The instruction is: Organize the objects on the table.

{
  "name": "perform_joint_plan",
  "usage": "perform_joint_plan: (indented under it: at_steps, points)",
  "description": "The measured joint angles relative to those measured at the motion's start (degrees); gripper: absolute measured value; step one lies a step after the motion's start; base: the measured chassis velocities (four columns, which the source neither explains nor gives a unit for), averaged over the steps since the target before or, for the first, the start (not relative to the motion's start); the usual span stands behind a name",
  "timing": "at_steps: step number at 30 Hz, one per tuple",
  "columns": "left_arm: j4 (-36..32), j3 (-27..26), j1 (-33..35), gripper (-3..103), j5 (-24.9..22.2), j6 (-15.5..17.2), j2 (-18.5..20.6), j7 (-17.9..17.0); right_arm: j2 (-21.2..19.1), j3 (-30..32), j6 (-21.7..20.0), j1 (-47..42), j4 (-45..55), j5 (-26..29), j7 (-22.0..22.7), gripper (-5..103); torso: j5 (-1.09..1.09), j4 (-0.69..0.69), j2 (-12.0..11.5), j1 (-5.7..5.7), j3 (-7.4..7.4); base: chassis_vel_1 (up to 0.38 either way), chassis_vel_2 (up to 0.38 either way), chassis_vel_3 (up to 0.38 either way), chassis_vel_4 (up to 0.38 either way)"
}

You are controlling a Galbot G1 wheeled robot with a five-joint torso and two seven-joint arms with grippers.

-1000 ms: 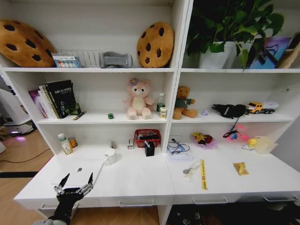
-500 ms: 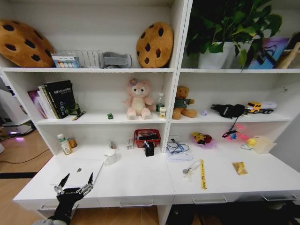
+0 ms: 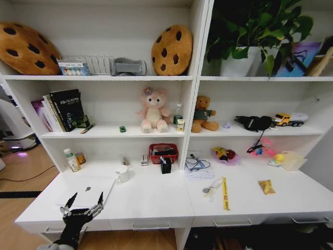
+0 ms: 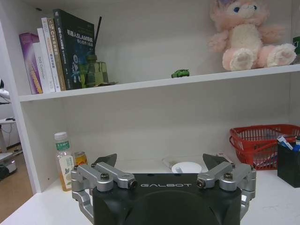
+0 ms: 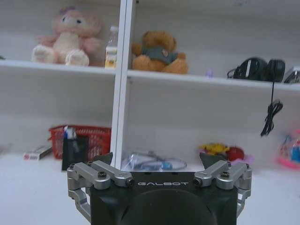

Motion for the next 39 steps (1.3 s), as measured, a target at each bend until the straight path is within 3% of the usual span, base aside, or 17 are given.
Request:
perform_joint_plan:
  at_steps: [1, 3, 4, 6, 7, 10, 13, 23, 36, 37, 39]
  points:
    - [0.00, 0.00, 0.00, 100, 0.00, 0.00, 0.00, 0.00, 0.00, 0.00, 0.00, 0.00, 0.00, 0.00, 0.00, 100, 0.00, 0.00, 0.00, 0.00, 0.00, 0.000, 0.000, 0.000, 0.000]
    - [0.00, 0.00, 0.00, 100, 0.00, -0.01, 0.00, 0.00, -0.21, 2.41, -5.19, 4.70, 4.16, 1.87, -1.09, 100, -0.01, 0.00, 0.00, 0.00, 0.00, 0.000, 0.000, 0.000, 0.000]
    - [0.00, 0.00, 0.00, 100, 0.00, -0.01, 0.00, 0.00, -0.21, 2.41, -5.19, 4.70, 4.16, 1.87, -1.09, 100, -0.01, 0.00, 0.00, 0.00, 0.00, 0.000, 0.000, 0.000, 0.000]
    - [0.00, 0.00, 0.01, 100, -0.01, -0.01, 0.00, 0.00, -1.70, 2.82, -10.78, 11.71, 6.26, 4.89, -1.03, 100, 0.02, 0.03, -0.01, 0.00, 0.00, 0.000, 0.000, 0.000, 0.000]
    - [0.00, 0.00, 0.01, 100, -0.01, -0.01, 0.00, 0.00, -1.70, 2.82, -10.78, 11.71, 6.26, 4.89, -1.03, 100, 0.02, 0.03, -0.01, 0.00, 0.00, 0.000, 0.000, 0.000, 0.000]
    - [-0.01, 0.00, 0.00, 100, 0.00, -0.01, 0.00, -0.01, -2.96, 1.79, -17.48, 17.18, 8.20, 10.27, 0.43, 100, 0.02, 0.02, -0.01, 0.00, 0.01, 0.000, 0.000, 0.000, 0.000]
    - [-0.01, 0.00, 0.00, 100, -0.01, -0.01, 0.00, 0.00, -3.11, 0.89, -19.31, 18.78, 8.47, 11.18, 0.68, 100, 0.00, 0.00, -0.01, 0.00, 0.01, 0.000, 0.000, 0.000, 0.000]
    - [-0.01, 0.00, 0.00, 100, 0.00, -0.01, 0.00, -0.01, -2.99, 0.58, -19.60, 19.47, 7.23, 11.56, 0.76, 100, -0.01, 0.00, -0.01, 0.00, 0.00, -0.062, -0.049, 0.042, 0.049]
    - [0.00, 0.00, 0.00, 100, 0.00, 0.00, 0.00, 0.01, -3.50, 0.80, -18.93, 21.16, 5.84, 11.88, 0.67, 100, 0.02, 0.00, -0.01, 0.01, 0.00, -0.232, -0.214, 0.225, 0.231]
    - [0.00, 0.00, 0.00, 100, 0.00, 0.00, 0.00, 0.01, -3.50, 0.93, -18.66, 21.20, 5.64, 12.12, 0.66, 100, -0.05, 0.00, 0.00, 0.00, -0.01, -0.309, -0.280, 0.290, 0.276]
    - [0.00, 0.00, 0.00, 100, 0.00, 0.00, 0.00, 0.01, -3.51, 1.03, -18.38, 21.36, 5.37, 12.35, 0.64, 100, 0.03, 0.01, 0.01, -0.01, -0.01, -0.278, -0.298, 0.290, 0.287]
